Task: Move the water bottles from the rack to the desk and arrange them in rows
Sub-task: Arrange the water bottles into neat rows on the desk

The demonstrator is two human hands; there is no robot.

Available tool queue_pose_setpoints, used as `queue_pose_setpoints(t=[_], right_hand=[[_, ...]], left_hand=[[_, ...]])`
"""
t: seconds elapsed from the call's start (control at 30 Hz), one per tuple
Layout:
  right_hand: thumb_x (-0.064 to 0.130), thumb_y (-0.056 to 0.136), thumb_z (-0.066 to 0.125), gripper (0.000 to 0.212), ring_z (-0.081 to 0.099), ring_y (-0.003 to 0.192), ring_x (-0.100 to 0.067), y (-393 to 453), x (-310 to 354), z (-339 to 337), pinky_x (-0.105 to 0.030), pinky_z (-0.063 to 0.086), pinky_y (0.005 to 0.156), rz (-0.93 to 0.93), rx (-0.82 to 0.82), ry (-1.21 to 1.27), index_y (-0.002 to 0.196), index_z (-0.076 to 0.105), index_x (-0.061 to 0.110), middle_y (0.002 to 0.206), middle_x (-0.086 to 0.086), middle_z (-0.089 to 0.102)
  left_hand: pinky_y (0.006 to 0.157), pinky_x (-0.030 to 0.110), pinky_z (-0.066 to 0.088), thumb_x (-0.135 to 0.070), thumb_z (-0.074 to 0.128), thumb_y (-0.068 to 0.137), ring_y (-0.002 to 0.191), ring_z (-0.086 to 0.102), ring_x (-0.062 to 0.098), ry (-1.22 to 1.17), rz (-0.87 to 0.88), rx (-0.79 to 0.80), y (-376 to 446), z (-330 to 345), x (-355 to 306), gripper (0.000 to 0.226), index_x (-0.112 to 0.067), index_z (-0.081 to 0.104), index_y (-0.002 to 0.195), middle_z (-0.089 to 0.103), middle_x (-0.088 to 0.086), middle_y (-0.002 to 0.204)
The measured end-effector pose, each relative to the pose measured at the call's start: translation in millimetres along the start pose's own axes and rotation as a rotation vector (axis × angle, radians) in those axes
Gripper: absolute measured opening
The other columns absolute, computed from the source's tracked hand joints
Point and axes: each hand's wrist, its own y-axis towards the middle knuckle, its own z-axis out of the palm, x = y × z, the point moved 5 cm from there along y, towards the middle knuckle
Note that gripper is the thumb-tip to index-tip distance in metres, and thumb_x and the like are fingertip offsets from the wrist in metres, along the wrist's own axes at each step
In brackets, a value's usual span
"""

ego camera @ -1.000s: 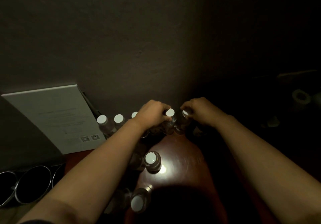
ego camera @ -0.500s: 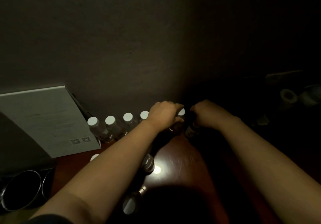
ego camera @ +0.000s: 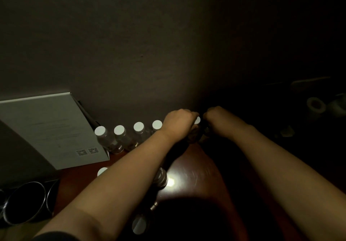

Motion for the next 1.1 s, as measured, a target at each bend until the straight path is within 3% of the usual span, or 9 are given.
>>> queue_pose_setpoints(t=[0.3,0.4,0.73,0.93,1.1], right_hand=[[0.013,0.089,0.06,0.012,0.059,0.095,-0.026,2.3,-2.8,-5.1,-0.031,0.046,0.076,-0.006,-0.053,-0.016,0.097,0.067,0.007,0.104,-0.01,0.057],[0.015,0.09,0.06,0.016,0.059,0.099,-0.028,2.6,-3.7,-5.3,-0.028,0.041,0.074,0.008,-0.044,-0.012,0.1,0.068,0.006,0.108,-0.012,0.058],[0.019,0.086,0.065,0.019,0.059,0.1,-0.029,-4.9,-4.0,0.9,-0.037,0.051,0.085,0.014,-0.078,0.051,0.102,0.068,0.008,0.11,-0.011,0.057],[0.011,0.081,0.068,0.03,0.058,0.106,-0.031,-17.8,19.8,-20.4,-0.032,0.046,0.089,-0.009,-0.276,0.077,0.111,0.067,0.004,0.115,-0.014,0.06],[0.018,0.083,0.067,0.027,0.061,0.103,-0.03,-43.8,78.6,-31.3,-0.033,0.049,0.085,-0.138,-0.387,0.108,0.109,0.069,0.009,0.107,-0.011,0.066]], left_hand=[[0.07,0.035,0.042,-0.034,0.06,0.091,0.101,0.061,0.03,-0.039,0.005,0.003,0.9,0.4,1.1,0.036,-0.021,0.058,0.125,0.064,0.008,0.113],[0.071,0.035,0.042,-0.036,0.059,0.092,0.103,0.061,0.03,-0.047,-0.001,0.005,1.0,1.6,1.2,0.041,-0.023,0.055,0.131,0.063,0.008,0.116],[0.089,0.038,0.048,-0.042,0.061,0.092,0.118,0.056,0.028,-0.081,-0.055,0.005,-16.5,-16.0,8.0,0.065,-0.027,0.036,0.149,0.058,0.008,0.134],[0.094,0.038,0.049,-0.045,0.064,0.089,0.118,0.058,0.024,-0.097,-0.114,-0.08,-66.9,-59.9,28.3,0.055,-0.028,0.051,0.14,0.062,0.003,0.129],[0.09,0.036,0.051,-0.043,0.068,0.087,0.109,0.064,0.022,-0.106,-0.245,-0.11,-141.8,-88.7,63.5,0.04,-0.025,0.067,0.123,0.07,0.0,0.116]])
